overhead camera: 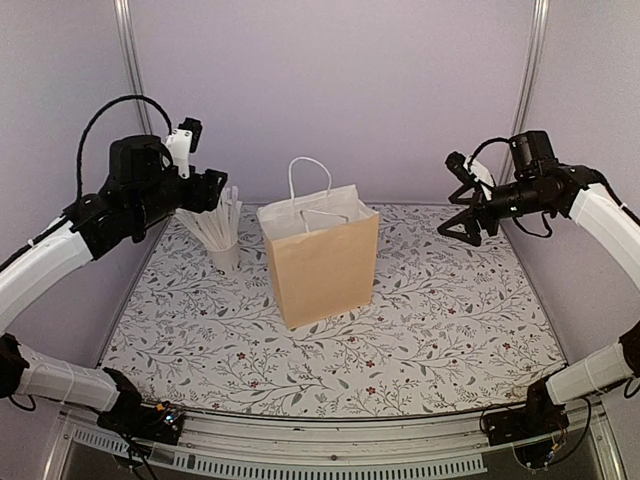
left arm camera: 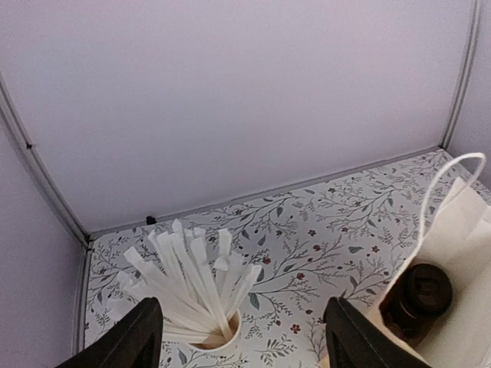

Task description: Pack the takeout coffee

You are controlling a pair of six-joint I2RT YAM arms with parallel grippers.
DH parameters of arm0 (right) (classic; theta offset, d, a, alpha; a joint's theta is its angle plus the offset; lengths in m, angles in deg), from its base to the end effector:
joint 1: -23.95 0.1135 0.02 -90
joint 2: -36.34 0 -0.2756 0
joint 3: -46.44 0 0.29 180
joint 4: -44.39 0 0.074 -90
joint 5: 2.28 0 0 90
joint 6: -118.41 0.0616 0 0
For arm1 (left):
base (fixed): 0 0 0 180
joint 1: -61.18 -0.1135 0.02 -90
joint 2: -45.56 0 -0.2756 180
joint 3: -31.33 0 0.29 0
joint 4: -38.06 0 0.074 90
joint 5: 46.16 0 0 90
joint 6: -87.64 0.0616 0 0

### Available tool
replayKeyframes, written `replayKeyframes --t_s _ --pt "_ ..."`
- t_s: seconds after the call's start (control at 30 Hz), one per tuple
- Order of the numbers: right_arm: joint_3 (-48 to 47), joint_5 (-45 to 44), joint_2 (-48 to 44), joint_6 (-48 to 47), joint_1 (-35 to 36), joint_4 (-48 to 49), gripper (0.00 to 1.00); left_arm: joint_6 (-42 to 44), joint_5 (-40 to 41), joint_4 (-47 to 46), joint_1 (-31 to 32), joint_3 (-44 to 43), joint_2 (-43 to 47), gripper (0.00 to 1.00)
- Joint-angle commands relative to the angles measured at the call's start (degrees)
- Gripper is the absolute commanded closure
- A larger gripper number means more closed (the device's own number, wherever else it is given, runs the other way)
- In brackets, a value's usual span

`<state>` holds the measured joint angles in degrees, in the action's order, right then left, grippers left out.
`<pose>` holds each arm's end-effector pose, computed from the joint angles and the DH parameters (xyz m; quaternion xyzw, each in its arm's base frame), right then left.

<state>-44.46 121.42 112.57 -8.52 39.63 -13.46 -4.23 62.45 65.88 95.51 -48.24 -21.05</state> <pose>0.3049 0.1211 0.3689 -0.4925 0.7363 0.1913 0.4228 0.2763 -0.1649 0.3975 0.1240 0.7786 -0.0651 0.6117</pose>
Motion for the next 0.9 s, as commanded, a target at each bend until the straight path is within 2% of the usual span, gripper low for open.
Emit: replayKeyframes --t_s 0.0,0.1,0.17,0.33,0.53,0.87 --pt "8.23 10.01 -3.20 6.76 -3.65 13.24 0.01 -9.16 -2.88 2.95 -9.58 4.92 -0.30 0.28" --pt "11.43 14.88 -3.20 8.86 -6.02 15.71 0.01 -11.63 -8.41 -0.69 -16.30 10.09 0.97 0.31" --pt "13.67 19.02 -3.80 9.81 -8.31 18.13 0.01 -13.15 -13.99 -3.84 -21.66 12.91 1.97 0.38" --pt "23.46 24.68 -9.04 14.35 -10.62 29.03 0.01 -18.52 -25.94 -7.57 -33.02 15.31 0.54 0.40" --pt "27.25 22.40 -12.53 10.95 -10.68 30.18 0.01 -22.66 -37.61 -11.42 -38.10 14.91 -5.91 0.41" --pt "27.11 23.36 -10.64 7.98 -10.69 28.43 0.01 -23.11 -37.95 -14.06 -39.09 17.55 -5.80 0.51"
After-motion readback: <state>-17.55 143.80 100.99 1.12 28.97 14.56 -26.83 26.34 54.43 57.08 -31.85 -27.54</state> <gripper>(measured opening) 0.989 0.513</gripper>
